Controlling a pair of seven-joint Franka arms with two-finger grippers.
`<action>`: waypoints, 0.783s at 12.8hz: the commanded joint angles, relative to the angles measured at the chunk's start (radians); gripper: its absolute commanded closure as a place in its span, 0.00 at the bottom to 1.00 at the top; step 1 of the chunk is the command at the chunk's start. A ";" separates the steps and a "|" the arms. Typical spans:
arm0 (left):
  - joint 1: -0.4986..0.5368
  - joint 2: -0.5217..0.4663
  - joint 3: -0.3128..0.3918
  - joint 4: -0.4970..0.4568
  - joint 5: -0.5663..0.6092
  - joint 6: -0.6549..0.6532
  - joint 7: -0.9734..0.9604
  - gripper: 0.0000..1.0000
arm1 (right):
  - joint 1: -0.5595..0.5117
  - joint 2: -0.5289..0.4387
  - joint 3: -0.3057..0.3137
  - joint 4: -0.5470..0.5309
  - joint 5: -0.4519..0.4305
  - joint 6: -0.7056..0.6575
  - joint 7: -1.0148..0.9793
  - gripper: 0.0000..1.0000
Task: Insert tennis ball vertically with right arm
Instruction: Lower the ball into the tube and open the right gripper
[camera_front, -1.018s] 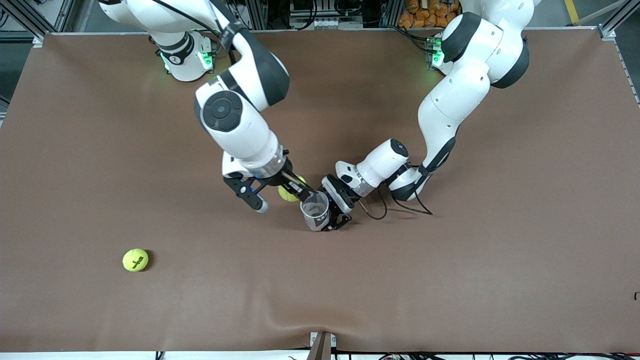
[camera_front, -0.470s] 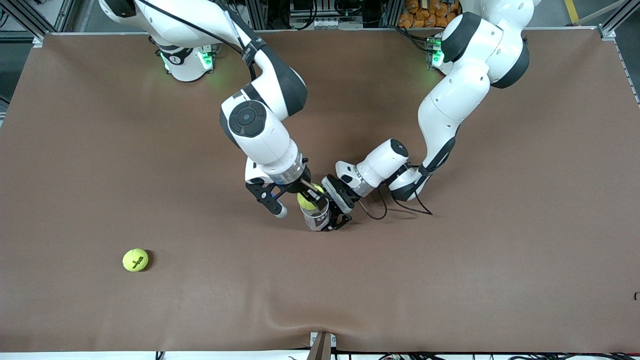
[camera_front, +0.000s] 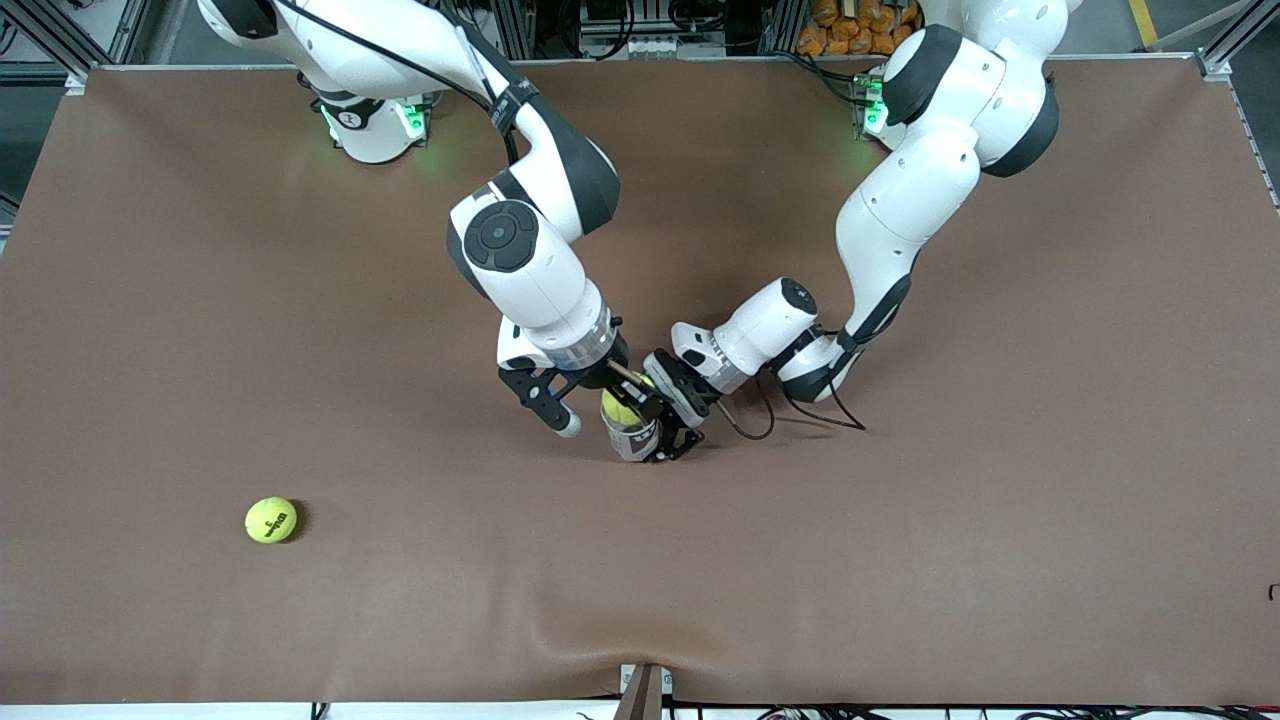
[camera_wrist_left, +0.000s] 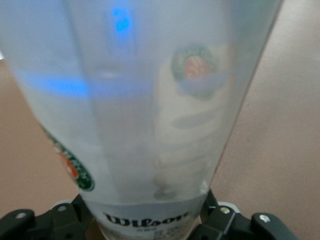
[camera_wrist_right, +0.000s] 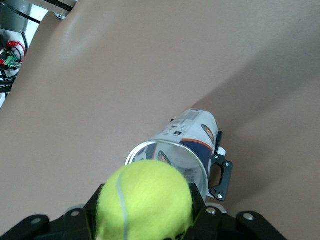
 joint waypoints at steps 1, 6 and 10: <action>-0.006 0.042 0.037 0.011 0.002 -0.003 0.000 0.17 | 0.007 0.024 -0.011 0.033 -0.006 0.006 0.011 0.43; -0.008 0.042 0.039 0.013 -0.001 -0.003 -0.001 0.17 | -0.002 0.018 -0.011 0.029 -0.061 -0.008 0.010 0.20; -0.006 0.039 0.039 0.017 0.002 -0.003 0.000 0.17 | 0.005 0.015 -0.011 0.029 -0.063 -0.017 0.014 0.00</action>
